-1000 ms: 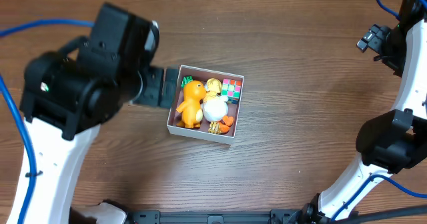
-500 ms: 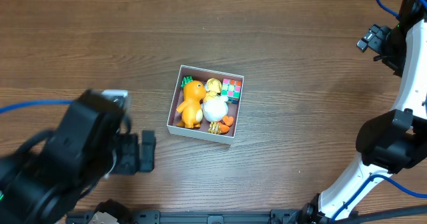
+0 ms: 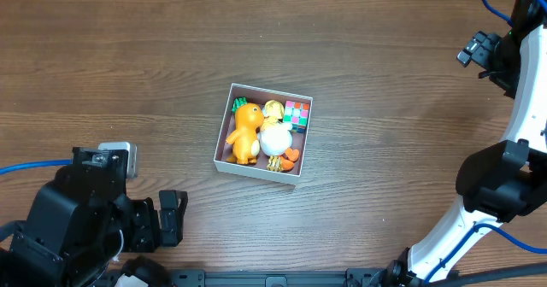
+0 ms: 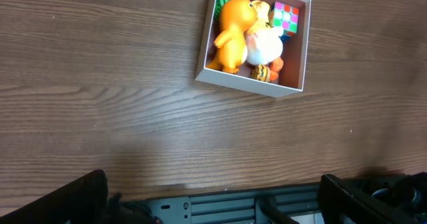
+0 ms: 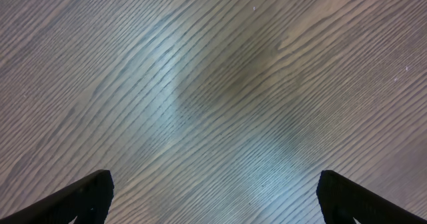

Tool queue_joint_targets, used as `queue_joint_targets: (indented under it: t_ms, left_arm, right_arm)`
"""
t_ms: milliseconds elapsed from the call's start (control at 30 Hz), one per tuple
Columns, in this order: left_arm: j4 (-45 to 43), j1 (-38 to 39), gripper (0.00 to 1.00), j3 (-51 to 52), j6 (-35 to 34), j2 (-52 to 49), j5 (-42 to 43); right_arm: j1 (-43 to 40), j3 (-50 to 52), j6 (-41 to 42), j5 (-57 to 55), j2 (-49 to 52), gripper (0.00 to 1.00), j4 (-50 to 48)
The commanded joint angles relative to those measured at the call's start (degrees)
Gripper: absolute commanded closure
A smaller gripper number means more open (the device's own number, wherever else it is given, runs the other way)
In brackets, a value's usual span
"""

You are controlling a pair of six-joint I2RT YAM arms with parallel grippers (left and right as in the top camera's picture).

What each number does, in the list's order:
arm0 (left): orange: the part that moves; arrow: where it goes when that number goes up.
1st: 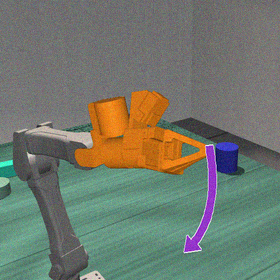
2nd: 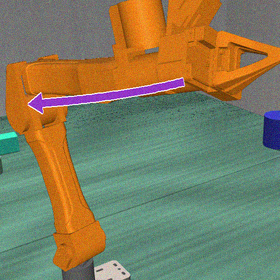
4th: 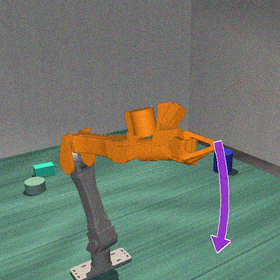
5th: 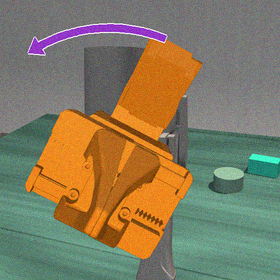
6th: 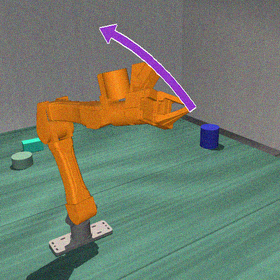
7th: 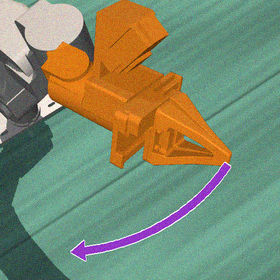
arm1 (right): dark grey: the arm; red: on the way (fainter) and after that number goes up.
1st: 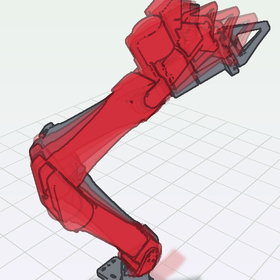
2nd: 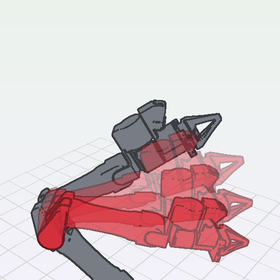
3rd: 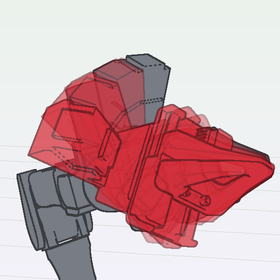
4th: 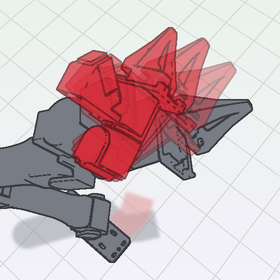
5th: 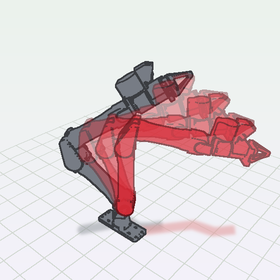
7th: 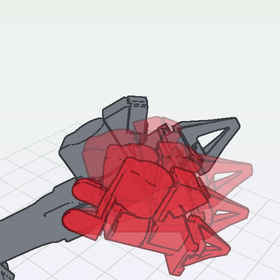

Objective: Pack container

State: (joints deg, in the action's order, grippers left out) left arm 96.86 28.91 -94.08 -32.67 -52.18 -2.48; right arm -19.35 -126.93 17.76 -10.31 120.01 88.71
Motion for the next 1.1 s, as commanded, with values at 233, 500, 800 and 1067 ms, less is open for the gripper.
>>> queue_joint_targets:
  t_ms: [233,500,800,1067]
  left_arm:
    - [-1.36,0.37,0.00,0.31,0.57,0.09,-0.87]
    - [-15.39,0.37,0.00,6.99,23.58,0.09,-0.81]
    - [-41.22,-1.66,0.00,28.20,34.49,1.68,6.69]
    - [-64.85,-12.46,0.00,51.74,36.13,14.43,20.74]
  right_arm:
    - [0.15,0.02,-0.20,0.04,-0.96,0.00,-0.17]
    - [0.15,0.02,-0.20,0.04,-0.96,0.00,-0.17]
    - [0.15,0.02,-0.20,0.04,-0.96,0.00,-0.17]
    - [0.15,0.02,-0.20,0.04,-0.96,0.00,-0.17]
